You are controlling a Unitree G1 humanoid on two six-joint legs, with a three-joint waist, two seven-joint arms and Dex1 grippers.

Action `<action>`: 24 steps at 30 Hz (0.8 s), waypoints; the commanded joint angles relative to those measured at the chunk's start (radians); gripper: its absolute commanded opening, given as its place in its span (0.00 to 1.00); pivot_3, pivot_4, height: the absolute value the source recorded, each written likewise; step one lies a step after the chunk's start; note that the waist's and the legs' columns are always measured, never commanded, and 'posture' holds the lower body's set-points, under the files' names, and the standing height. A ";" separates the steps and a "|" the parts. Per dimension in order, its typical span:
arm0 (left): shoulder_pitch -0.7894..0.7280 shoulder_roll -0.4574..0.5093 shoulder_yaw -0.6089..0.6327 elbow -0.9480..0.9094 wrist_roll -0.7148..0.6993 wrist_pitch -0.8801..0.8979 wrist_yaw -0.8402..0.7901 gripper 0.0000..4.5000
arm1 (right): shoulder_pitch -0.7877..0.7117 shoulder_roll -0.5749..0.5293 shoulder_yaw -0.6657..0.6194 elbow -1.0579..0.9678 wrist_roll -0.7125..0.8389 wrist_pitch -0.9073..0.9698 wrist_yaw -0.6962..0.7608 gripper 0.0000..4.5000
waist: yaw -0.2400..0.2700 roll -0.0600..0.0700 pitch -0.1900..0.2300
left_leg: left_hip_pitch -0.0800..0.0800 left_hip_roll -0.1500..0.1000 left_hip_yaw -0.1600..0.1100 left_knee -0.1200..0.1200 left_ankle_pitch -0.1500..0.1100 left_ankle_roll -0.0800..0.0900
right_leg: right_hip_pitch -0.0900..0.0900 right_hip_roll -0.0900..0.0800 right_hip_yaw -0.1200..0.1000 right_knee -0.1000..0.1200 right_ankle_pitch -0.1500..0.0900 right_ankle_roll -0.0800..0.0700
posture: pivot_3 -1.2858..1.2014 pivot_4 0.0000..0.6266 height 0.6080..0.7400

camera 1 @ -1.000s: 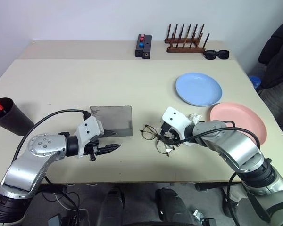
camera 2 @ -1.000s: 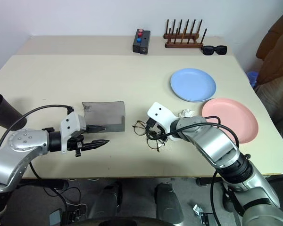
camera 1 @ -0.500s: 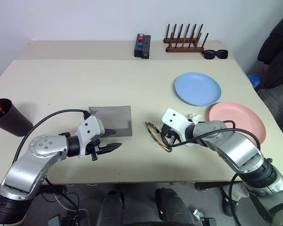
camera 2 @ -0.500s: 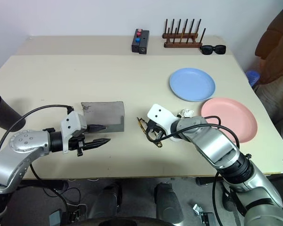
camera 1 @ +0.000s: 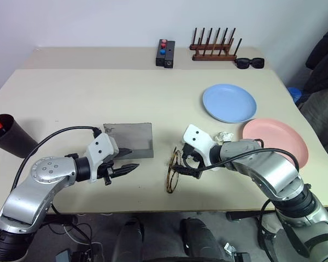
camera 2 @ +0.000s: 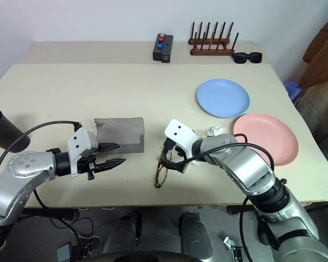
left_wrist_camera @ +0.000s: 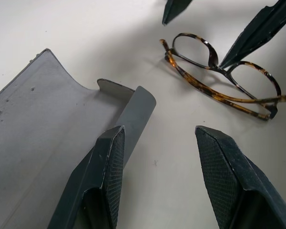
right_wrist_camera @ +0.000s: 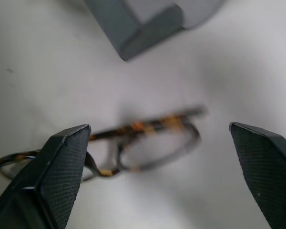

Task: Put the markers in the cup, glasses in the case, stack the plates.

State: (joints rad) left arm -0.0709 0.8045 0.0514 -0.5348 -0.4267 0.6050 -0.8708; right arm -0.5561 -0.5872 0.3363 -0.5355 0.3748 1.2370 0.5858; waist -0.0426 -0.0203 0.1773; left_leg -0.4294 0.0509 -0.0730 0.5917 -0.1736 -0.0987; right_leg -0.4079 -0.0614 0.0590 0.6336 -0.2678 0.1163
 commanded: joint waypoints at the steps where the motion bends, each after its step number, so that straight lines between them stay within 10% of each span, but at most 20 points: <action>1: 0.002 0.009 0.012 -0.036 -0.010 -0.008 0.001 0.53 | 0.019 0.021 -0.081 0.009 0.024 0.035 -0.022 0.99 | 0.001 0.000 0.000 | 0.000 0.000 0.000 0.000 0.000 0.000 | 0.000 0.000 0.000 0.000 0.000 0.000 | 0.52 0.24 1.00; 24: -0.002 -0.010 -0.002 -0.031 -0.002 -0.016 0.035 0.53 | 0.017 0.027 -0.068 0.274 -0.188 -0.277 -0.128 0.99 | -0.001 0.000 0.000 | 0.000 0.000 0.001 0.000 0.000 0.000 | 0.000 0.000 0.000 -0.002 0.000 0.000 | 0.52 0.24 1.00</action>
State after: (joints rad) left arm -0.0641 0.7990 0.0487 -0.5349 -0.4256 0.6032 -0.8413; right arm -0.5148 -0.5719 0.3025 -0.2704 0.2144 0.9847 0.4888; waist -0.0436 -0.0203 0.1775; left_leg -0.4296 0.0508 -0.0721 0.5913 -0.1738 -0.0984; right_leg -0.4079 -0.0616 0.0593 0.6318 -0.2675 0.1158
